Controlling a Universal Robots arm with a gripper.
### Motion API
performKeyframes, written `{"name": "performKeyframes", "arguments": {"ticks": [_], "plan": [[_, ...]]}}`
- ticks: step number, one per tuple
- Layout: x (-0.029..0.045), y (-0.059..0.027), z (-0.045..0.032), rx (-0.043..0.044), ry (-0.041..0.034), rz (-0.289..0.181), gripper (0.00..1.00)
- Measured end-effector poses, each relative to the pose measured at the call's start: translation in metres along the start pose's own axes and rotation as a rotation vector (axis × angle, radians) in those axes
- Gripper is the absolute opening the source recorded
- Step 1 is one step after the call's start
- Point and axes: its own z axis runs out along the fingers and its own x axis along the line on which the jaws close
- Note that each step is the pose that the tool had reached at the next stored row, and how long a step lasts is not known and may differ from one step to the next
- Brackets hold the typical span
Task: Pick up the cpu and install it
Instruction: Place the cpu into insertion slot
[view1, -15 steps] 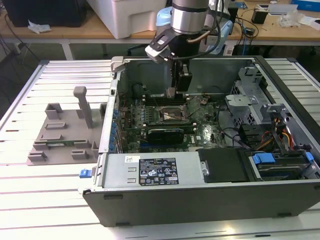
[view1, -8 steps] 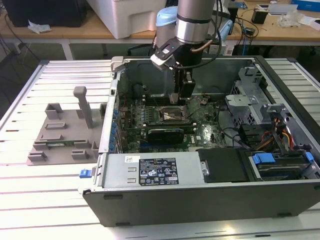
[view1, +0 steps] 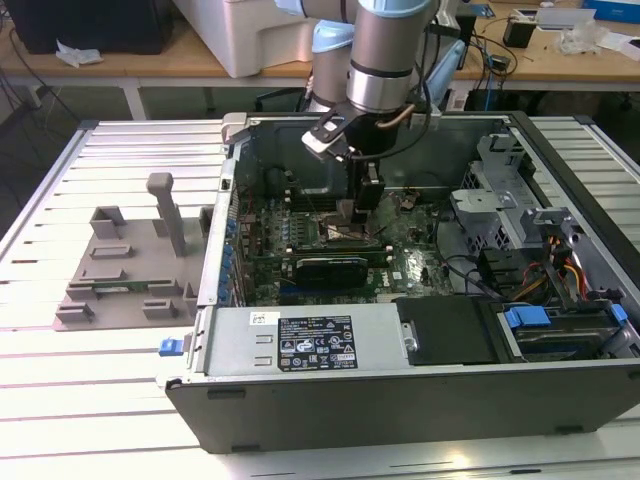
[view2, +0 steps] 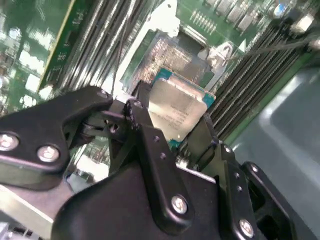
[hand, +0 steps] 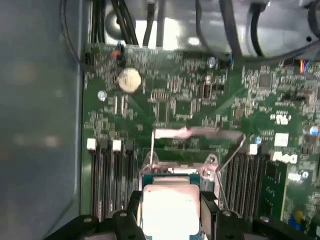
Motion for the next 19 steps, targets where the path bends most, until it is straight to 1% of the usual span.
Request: {"name": "performKeyframes", "arguments": {"ticks": [1, 2, 3, 6, 7, 11, 15, 19], "plan": [[-0.0009, -0.0074, 0.0028, 0.0, -0.0001, 0.0, 0.54], [-0.0038, -0.0074, 0.007, 0.0006, 0.0005, 0.01, 0.54], [-0.0045, -0.0073, 0.0084, 0.001, 0.0009, 0.016, 0.54], [-0.0061, -0.0072, 0.0115, 0.0018, 0.0021, 0.031, 0.54], [-0.0076, -0.0072, 0.0128, 0.0022, 0.0025, 0.038, 0.54], [-0.0136, -0.0076, 0.0149, 0.0022, 0.0052, 0.039, 0.54], [-0.0136, -0.0073, 0.0188, 0.0025, 0.0119, 0.048, 0.54], [-0.0134, -0.007, 0.0225, 0.0027, 0.0118, 0.049, 0.54]]}}
